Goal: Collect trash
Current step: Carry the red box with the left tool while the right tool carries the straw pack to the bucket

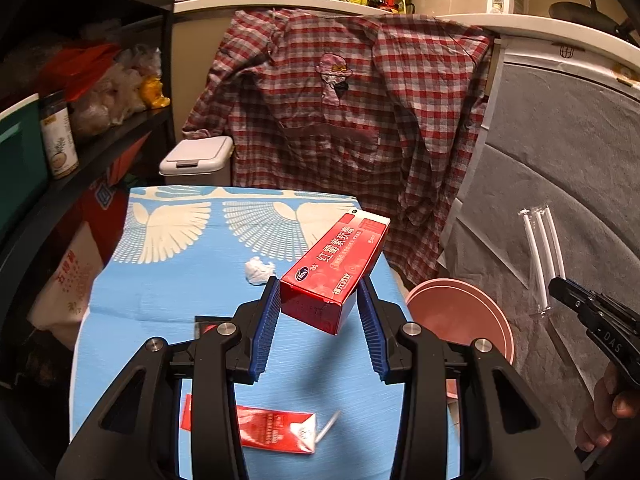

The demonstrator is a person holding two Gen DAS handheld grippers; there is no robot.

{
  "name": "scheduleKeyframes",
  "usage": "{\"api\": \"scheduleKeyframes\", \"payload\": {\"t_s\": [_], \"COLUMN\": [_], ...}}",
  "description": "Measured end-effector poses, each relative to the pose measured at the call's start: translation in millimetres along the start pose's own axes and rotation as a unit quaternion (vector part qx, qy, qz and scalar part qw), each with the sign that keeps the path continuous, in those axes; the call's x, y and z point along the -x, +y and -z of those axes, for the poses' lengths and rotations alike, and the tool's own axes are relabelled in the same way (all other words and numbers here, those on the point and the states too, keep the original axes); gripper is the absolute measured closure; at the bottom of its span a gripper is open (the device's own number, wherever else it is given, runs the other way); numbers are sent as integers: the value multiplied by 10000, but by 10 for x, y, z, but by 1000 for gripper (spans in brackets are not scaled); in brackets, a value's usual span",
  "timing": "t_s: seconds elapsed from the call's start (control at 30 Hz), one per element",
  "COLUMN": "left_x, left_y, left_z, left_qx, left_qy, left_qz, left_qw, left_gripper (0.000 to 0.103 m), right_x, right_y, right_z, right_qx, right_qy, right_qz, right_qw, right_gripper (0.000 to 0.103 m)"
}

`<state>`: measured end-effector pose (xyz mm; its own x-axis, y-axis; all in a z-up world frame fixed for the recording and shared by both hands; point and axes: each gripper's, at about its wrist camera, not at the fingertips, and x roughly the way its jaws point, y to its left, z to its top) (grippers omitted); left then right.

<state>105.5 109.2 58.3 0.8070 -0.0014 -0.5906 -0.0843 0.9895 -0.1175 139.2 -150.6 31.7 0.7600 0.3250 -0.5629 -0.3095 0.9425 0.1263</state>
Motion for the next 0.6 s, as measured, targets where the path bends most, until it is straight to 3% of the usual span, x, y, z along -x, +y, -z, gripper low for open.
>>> {"api": "scheduleKeyframes", "payload": {"t_s": [0.6], "left_x": [-263], "left_y": [-381], "left_z": [30], "left_qx": [-186], "left_qy": [134], "left_qz": [168], "left_qw": [9996], "left_gripper": [64], "right_x": [9], "right_y": [-350], "right_z": [53], "right_qx": [-89], "right_qy": [-47], "right_qz": [373], "right_qw": [9993], "right_gripper": [98]}}
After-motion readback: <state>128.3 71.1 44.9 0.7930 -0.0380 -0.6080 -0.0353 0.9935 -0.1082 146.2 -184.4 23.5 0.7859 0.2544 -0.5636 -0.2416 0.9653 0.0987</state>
